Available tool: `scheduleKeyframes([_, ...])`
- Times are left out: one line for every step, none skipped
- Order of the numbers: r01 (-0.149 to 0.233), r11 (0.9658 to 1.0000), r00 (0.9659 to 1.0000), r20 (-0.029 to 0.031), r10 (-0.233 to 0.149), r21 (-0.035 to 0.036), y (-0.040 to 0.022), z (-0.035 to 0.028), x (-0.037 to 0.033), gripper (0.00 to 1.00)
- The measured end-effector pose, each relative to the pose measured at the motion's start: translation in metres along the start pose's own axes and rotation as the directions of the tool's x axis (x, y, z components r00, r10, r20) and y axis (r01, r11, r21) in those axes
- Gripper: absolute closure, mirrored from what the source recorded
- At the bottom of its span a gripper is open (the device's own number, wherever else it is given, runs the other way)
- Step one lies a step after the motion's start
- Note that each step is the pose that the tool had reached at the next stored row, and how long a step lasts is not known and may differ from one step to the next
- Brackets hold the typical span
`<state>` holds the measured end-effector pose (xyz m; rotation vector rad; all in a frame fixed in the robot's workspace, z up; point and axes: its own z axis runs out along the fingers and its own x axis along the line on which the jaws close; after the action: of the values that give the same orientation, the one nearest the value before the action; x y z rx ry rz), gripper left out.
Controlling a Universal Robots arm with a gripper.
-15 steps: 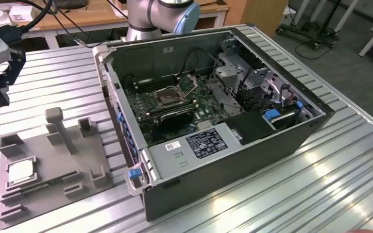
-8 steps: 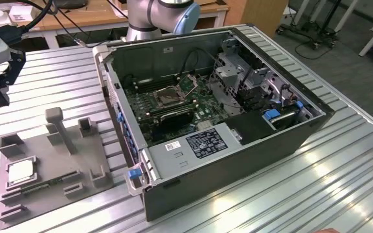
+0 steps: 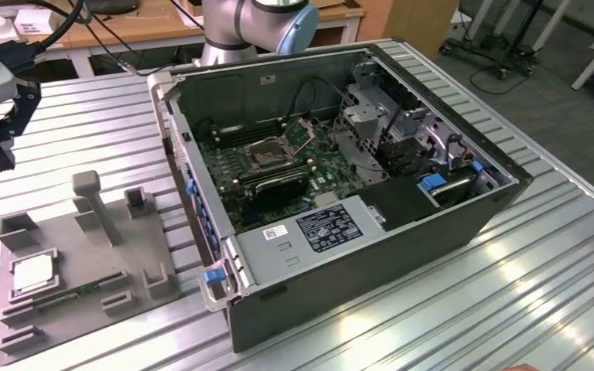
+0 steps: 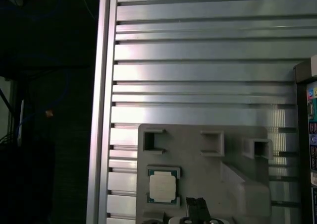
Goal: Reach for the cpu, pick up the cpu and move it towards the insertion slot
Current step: 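Reach for the cpu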
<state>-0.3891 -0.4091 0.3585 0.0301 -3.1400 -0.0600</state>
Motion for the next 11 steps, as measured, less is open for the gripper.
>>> scheduleKeyframes([0.0,1.0,1.0,0.0001,0.0,0.0,-0.0005,0.0,0.0,0.9])
scheduleKeyframes([0.0,1.0,1.0,0.0,0.0,0.0,-0.001,0.0,0.0,0.9])
scheduleKeyframes([0.0,1.0,1.0,0.0,0.0,0.0,-0.0013,0.0,0.0001,0.9])
scheduleKeyframes([0.0,1.0,1.0,0.0,0.0,0.0,-0.0015,0.0,0.0002,0.9])
scheduleKeyframes([0.0,1.0,1.0,0.0001,0.0,-0.0001,-0.0016,0.0002,0.0003,0.9])
scheduleKeyframes([0.0,1.0,1.0,0.0001,0.0,-0.0001,-0.0018,0.0003,0.0005,0.9])
scheduleKeyframes([0.0,1.0,1.0,0.0,0.0,0.0,-0.0021,0.0004,0.0007,0.9])
scheduleKeyframes([0.0,1.0,1.0,0.0,0.0,0.0001,-0.0026,0.0007,0.0011,0.9])
scheduleKeyframes([0.0,1.0,1.0,0.0001,0.0,0.0,-0.003,0.001,0.0016,0.9])
scheduleKeyframes([0.0,1.0,1.0,0.0002,0.0,0.0,-0.0034,0.0013,0.0022,0.9])
scheduleKeyframes([0.0,1.0,1.0,0.0002,0.0,0.0001,-0.0037,0.0015,0.0028,0.9])
